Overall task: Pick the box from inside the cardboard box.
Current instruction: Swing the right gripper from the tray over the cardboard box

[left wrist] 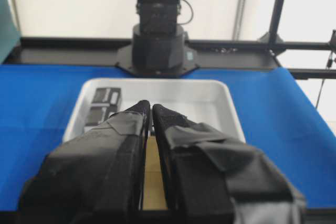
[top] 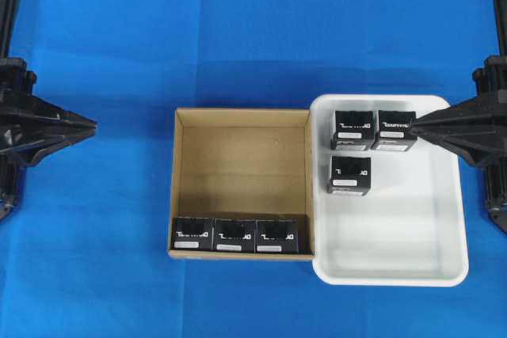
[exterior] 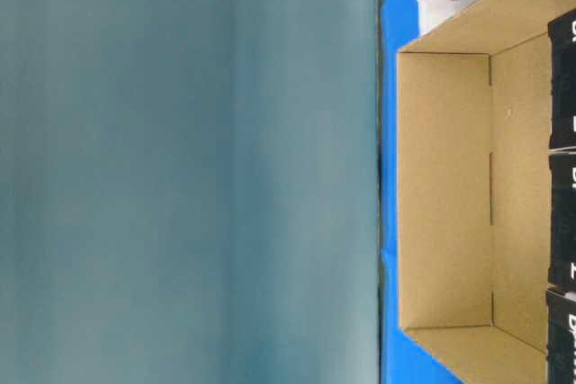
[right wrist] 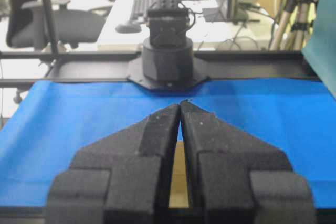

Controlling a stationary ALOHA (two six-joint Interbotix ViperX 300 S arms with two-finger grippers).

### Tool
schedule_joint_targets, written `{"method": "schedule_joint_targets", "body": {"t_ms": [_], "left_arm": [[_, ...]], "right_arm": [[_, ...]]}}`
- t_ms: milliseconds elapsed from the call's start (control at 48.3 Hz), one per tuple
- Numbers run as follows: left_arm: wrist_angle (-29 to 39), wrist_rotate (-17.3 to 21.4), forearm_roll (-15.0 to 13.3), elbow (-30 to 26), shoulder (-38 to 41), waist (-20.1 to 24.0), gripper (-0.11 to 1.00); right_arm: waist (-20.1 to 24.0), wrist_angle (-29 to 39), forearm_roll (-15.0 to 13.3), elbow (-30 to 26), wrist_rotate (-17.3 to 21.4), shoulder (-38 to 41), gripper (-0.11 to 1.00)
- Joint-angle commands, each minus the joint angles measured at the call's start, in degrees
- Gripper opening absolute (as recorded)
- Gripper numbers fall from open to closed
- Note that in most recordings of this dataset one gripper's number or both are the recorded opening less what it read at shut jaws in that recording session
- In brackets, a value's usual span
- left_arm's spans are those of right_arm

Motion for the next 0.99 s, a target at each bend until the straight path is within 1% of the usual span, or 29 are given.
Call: {"method": "schedule_joint_targets", "body": {"t_ms": [0,41,83,124,166,228,414,518,683,808,973], "left_arm": [[1.76,-0.88,0.88,-2.46,1.14,0.70,0.14],[3.43,-1.05,0.88,-3.16,1.41,0.70,0.12],[5.71,-1.14,0.88,-4.22,1.58,0.70,0.05],[7.56,-1.14,0.88,-5.10,1.67,0.70,0.00],[9.23,-1.05,0.88,-5.80,1.67,0.79,-0.05],[11.34,-1.05,0.88,-6.42,1.67,0.70,-0.07],[14.94,-1.23,0.88,-7.73,1.41,0.62,-0.07],[16.17,-1.14,0.88,-8.88,1.49,0.70,-0.07],[19.34,-1.14,0.88,-9.93,1.67,0.70,-0.07],[21.45,-1.23,0.88,-10.37,1.49,0.70,-0.07],[24.17,-1.23,0.88,-11.43,1.49,0.70,-0.07]], "right_arm": [[0.00,-0.26,0.26,-0.26,0.97,0.53,0.14],[0.00,1.05,2.02,-0.35,1.23,0.53,0.13],[-0.09,2.99,3.87,-0.62,1.93,0.62,0.07],[-0.18,5.63,5.19,-0.97,2.72,0.70,0.04],[-0.26,8.35,6.15,-1.58,3.78,0.88,0.02],[-0.26,13.27,7.03,-2.90,5.71,1.23,0.01],[-0.88,25.49,7.03,-8.61,11.25,3.87,0.01],[-1.05,33.40,7.03,-13.01,12.83,7.03,0.01],[-0.88,43.51,7.03,-19.51,13.18,12.66,0.01],[-0.53,50.89,7.12,-25.58,13.18,18.02,0.01],[-0.26,61.61,8.26,-34.45,12.92,25.75,0.01]]}}
